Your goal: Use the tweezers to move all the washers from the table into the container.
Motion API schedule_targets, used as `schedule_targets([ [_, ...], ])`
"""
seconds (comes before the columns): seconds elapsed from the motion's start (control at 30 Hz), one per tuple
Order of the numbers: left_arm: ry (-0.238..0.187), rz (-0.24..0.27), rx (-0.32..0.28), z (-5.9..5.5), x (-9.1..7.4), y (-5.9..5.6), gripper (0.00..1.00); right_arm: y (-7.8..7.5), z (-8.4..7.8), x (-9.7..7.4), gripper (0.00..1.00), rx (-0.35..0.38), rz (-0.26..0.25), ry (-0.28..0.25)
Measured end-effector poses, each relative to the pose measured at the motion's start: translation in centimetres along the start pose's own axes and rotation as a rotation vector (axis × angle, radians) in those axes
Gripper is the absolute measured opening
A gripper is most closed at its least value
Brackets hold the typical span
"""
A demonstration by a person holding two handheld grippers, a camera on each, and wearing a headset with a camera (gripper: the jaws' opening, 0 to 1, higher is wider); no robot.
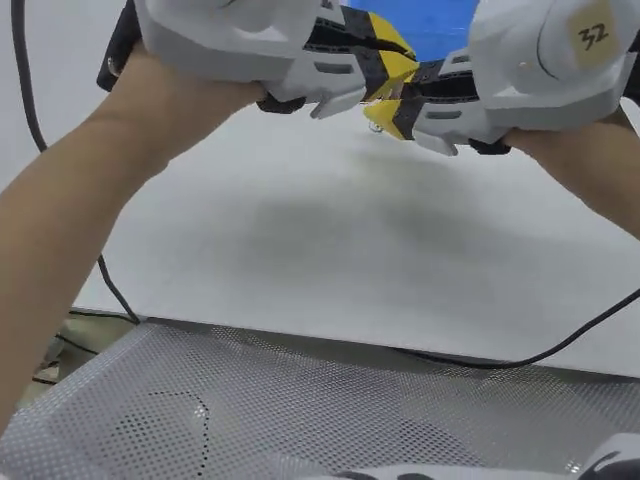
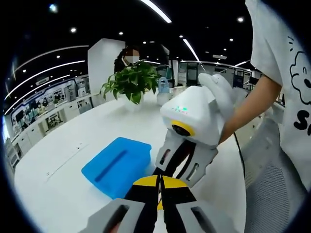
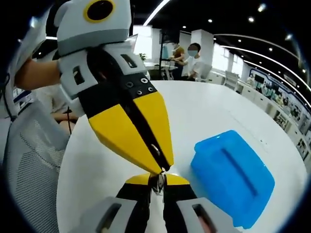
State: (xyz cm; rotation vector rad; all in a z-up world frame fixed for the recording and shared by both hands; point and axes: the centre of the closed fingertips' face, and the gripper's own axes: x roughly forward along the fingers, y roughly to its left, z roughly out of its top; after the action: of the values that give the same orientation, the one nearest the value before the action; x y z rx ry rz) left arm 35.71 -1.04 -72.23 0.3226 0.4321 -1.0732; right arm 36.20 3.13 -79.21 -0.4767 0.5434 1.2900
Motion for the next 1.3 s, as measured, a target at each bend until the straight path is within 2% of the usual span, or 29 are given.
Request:
schedule_targets([
  [0.17,0.023,-0.008,0.024,0.3,0.3,-0.1,0.0,-0.2,-0.2,-0.2,0.04,0.014,-0.004,0.003],
  [0.27,0.022,-0.008,0.034,0.8,0.1,-0.2,0.0,-0.1,0.2,-0.5,0.04,0.009,-0.007,-0.005],
  [0.43,0.01,-0.005,0.034,2.2,-0.6,-0.2,0.0,-0.1,1.1,-1.4,0.04,-0.001,-0.009,-0.013],
  [0.63,-0.006,0.023,0.066,4.0,-1.3,0.2,0.0,-1.2,2.6,-2.9,0.04,-0.03,-0.037,-0.038],
  [1.0,-0.05,0.077,0.082,5.8,-1.7,2.3,0.0,-3.3,4.9,-3.2,0.04,-0.069,-0.094,-0.076],
  [1.13,-0.065,0.1,0.097,6.1,-1.5,3.6,0.0,-4.6,5.5,-2.9,0.04,-0.077,-0.124,-0.088],
  [1.3,-0.095,0.124,0.081,6.3,-1.0,5.1,0.0,-6.0,5.9,-2.6,0.04,-0.055,-0.151,-0.108],
])
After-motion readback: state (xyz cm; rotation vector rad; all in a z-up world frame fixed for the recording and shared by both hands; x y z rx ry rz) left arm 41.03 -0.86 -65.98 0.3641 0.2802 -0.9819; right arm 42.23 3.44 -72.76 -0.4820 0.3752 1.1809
